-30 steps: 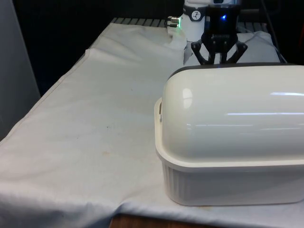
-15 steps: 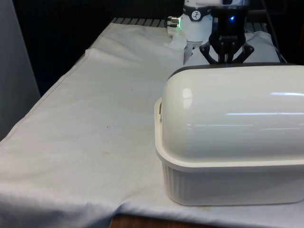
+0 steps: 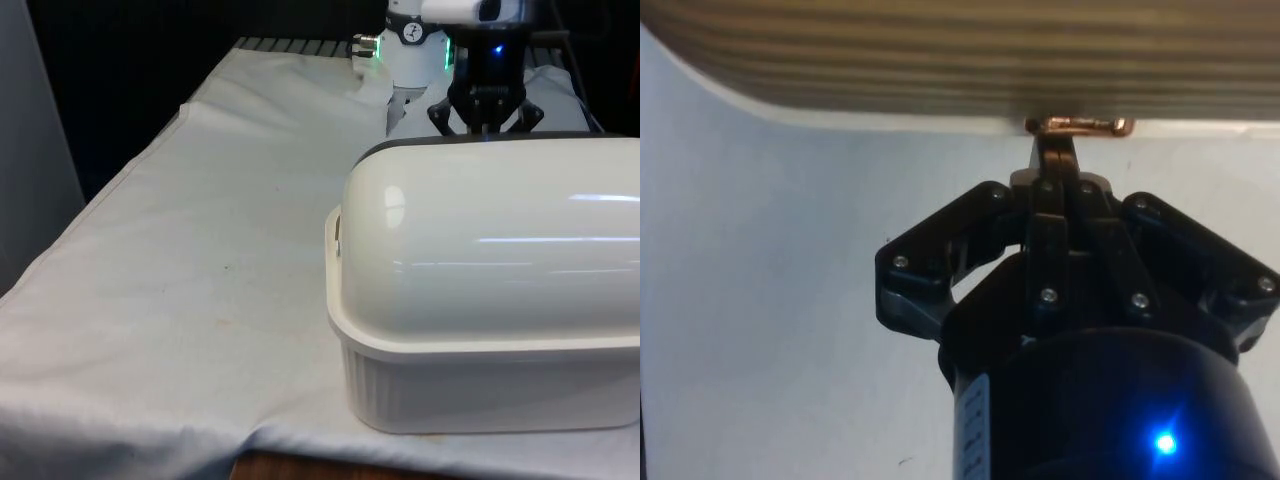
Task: Open the lid, then close it.
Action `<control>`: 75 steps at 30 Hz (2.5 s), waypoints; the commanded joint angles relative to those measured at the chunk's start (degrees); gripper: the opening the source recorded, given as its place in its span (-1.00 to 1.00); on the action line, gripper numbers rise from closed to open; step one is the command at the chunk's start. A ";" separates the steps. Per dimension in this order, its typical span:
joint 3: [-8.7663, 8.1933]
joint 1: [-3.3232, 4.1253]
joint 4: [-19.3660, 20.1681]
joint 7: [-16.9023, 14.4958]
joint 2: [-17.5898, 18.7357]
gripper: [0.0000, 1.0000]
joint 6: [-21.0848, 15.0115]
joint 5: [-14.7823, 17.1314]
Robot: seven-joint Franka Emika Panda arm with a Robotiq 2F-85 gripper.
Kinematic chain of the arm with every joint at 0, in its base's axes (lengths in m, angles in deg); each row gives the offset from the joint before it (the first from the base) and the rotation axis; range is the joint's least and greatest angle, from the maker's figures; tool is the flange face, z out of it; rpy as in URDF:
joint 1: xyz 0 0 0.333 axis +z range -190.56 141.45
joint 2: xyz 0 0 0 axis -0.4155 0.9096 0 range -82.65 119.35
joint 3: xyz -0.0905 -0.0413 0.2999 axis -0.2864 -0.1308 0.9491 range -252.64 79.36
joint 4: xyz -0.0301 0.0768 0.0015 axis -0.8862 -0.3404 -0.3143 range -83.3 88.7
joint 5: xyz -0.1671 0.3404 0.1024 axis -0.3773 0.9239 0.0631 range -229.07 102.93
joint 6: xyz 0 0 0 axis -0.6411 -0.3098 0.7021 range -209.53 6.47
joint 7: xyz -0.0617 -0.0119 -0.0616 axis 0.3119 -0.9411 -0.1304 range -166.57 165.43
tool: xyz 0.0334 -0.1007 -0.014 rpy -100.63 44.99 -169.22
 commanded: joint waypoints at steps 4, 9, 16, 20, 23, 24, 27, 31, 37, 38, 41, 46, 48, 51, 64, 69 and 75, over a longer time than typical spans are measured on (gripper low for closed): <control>0.23 -0.29 -1.26 -0.34 0.97 -1.00 -0.06 0.46; 0.17 -0.29 -1.72 -0.34 1.09 -1.00 0.00 0.46; 0.06 -0.23 -2.58 -0.29 0.40 -1.00 1.03 0.34; -0.11 -0.11 -2.92 0.00 0.40 -1.00 0.97 0.00; -0.06 -0.23 -3.84 -0.23 -0.29 -1.00 2.46 0.17; -0.06 -0.17 -4.01 -0.17 -0.40 -1.00 2.81 0.17; -0.11 -0.17 -4.70 -0.23 -0.86 -1.00 3.55 0.11; -0.11 -0.23 -5.33 -0.23 -0.92 -1.00 4.01 0.17; -0.11 -0.29 -6.93 -0.29 -0.92 -1.00 4.87 0.29; -0.11 -0.29 -7.22 -0.29 -0.92 -1.00 4.98 0.29; -0.11 -0.34 -7.91 -0.34 -0.92 -1.00 5.16 0.34; -0.29 -0.23 -8.77 -0.06 -0.97 -1.00 4.87 0.00; -0.11 -0.40 -9.57 -0.34 -0.97 -1.00 5.44 0.40; -0.11 -0.46 -10.31 -0.34 -0.97 -1.00 5.56 0.40; -0.29 -0.46 -13.12 0.00 -0.80 -1.00 5.27 0.00; -0.23 -0.57 -15.24 0.11 -0.34 -1.00 5.39 0.23; -0.40 -0.57 -17.13 0.23 -0.06 -1.00 5.61 0.06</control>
